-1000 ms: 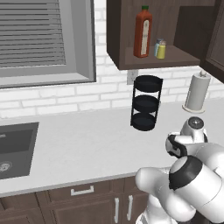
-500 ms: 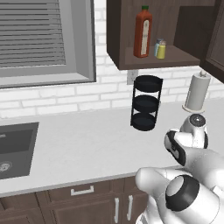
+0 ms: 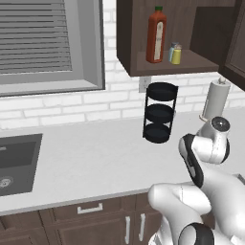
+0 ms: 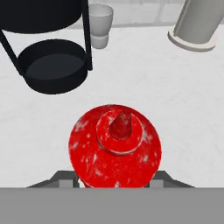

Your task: Put the shaker and condiment bottle from the counter next to their counterparts in the cabinet.

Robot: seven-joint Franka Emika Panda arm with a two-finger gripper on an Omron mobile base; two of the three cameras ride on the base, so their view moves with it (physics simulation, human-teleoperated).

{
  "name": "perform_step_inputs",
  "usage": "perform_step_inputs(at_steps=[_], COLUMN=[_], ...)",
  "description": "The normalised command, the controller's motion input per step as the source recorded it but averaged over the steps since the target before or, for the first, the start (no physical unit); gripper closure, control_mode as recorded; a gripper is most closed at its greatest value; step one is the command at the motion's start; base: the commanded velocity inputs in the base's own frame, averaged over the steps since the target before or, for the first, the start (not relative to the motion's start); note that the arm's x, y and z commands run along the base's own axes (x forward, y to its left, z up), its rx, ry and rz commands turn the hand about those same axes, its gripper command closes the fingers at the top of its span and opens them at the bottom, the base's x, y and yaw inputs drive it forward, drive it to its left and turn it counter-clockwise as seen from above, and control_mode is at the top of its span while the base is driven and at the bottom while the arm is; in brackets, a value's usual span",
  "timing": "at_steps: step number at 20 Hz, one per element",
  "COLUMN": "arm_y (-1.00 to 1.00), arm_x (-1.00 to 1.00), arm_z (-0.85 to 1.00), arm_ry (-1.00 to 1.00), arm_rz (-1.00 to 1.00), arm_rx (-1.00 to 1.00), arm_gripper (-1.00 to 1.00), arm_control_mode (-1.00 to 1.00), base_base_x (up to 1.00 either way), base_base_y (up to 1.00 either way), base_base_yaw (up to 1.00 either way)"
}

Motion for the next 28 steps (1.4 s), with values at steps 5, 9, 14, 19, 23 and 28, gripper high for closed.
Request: perform_step_inputs(at_steps=[5, 9, 14, 19, 23, 28], arm_y=[0.44, 0.41, 0.34, 0.24, 0.18, 0.21], arm_x=[-0.01, -0.04, -0.08, -0.16, -0.05, 0.0], arm_z=[0.23, 0.26, 0.39, 0.52, 0.54, 0.59], arm_ry=[0.0, -0.02, -0.04, -0.02, 0.0, 0.0], arm_rz=[0.09, 0.07, 0.05, 0.09, 0.1, 0.09], arm_rx=[-0.05, -0.08, -0.04, 0.0, 0.0, 0.0], arm_gripper=[1.0, 1.0, 1.0, 1.0, 1.0, 1.0], arm_control_mode=[-1.0, -1.0, -1.0, -1.0, -1.0, -1.0], base_base_x=[0.0, 0.0, 0.0, 0.0, 0.0, 0.0], base_base_y=[0.0, 0.0, 0.0, 0.0, 0.0, 0.0], base_base_yaw=[0.0, 0.0, 0.0, 0.0, 0.0, 0.0])
